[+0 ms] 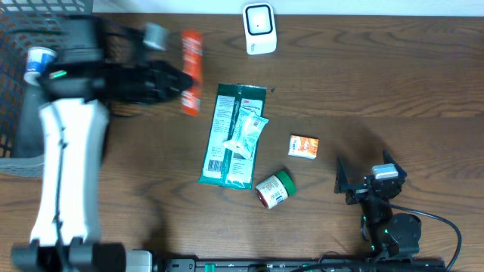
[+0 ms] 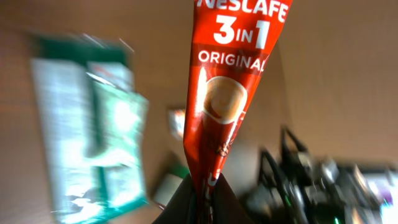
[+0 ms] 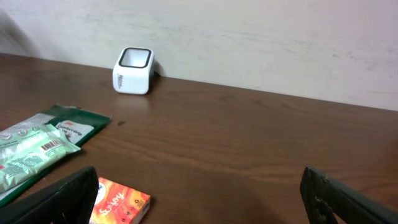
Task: Scan the item barcode
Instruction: 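Carry the Nescafe stick out and lay it beside the orange box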
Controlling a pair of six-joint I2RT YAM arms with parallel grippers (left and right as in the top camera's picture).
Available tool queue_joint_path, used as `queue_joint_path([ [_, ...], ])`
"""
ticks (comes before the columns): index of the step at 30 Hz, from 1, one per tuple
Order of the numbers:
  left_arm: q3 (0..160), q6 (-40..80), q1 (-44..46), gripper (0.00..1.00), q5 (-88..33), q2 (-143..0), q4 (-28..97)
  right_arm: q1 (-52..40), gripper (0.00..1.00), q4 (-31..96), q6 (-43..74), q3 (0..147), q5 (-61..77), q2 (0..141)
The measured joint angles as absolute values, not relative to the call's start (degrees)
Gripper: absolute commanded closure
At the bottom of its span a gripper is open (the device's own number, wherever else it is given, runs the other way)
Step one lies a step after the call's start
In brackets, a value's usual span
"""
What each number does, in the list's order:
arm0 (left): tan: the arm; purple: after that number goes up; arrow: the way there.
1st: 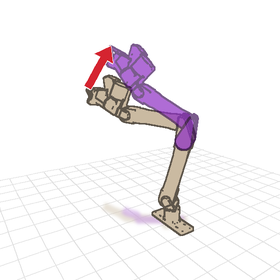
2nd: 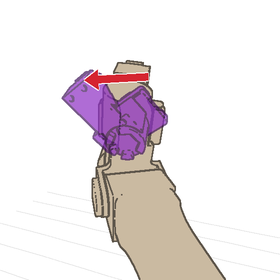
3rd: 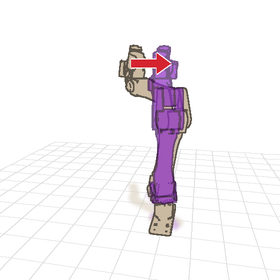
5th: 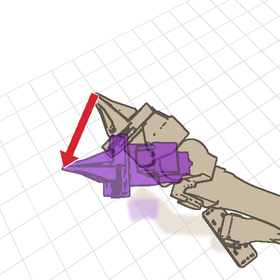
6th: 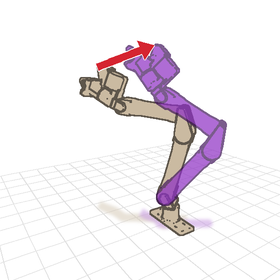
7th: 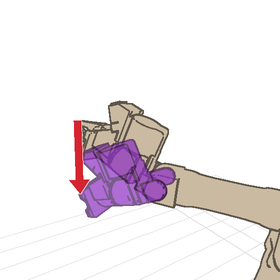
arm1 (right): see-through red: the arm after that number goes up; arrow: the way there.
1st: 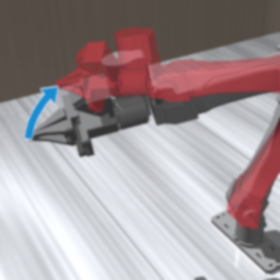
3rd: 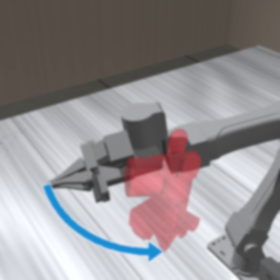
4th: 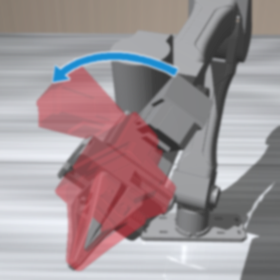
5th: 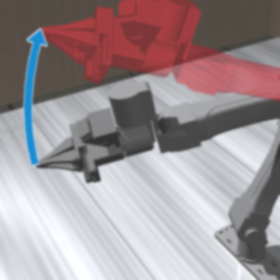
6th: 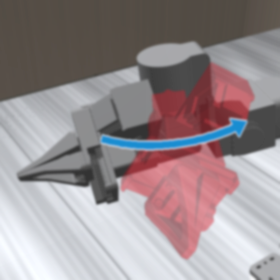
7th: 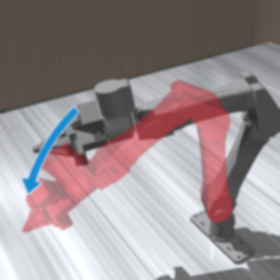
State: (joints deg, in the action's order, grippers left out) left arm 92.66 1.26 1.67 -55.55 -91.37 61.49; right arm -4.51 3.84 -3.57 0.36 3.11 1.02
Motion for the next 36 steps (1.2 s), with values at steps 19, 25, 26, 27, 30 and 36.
queue_joint_path([
  [19, 89.19, -7.53, 14.68, 0.31, -78.85, -116.92, 61.25, -4.51, 0.01, 3.84, -3.55, 0.36, 3.11, 1.02],
  [25, 89.14, -7.29, 14.02, 0.2, -76.82, -117.05, 61.34, -4.51, 0.01, 3.86, -3.57, 0.36, 3.11, 1.02],
  [26, 89.17, -7.01, 13.78, 0.2, -75.85, -117.05, 61.32, -4.51, 0.01, 3.86, -3.57, 0.36, 3.11, 1.02],
  [27, 89.25, -6.39, 13.52, 0.2, -74.52, -116.99, 61.36, -4.51, 0.01, 3.84, -3.57, 0.36, 3.11, 1.02],
  [30, 90.41, -4.38, 13.17, 0.2, -68.1, -115.83, 61.32, -4.51, 0.01, 3.86, -3.57, 0.36, 3.11, 1.02],
  [36, 98.43, 0.99, 13.15, 0.2, -51.42, -106.04, 61.23, -4.51, 0.01, 3.86, -3.57, 0.36, 3.11, 1.02],
])
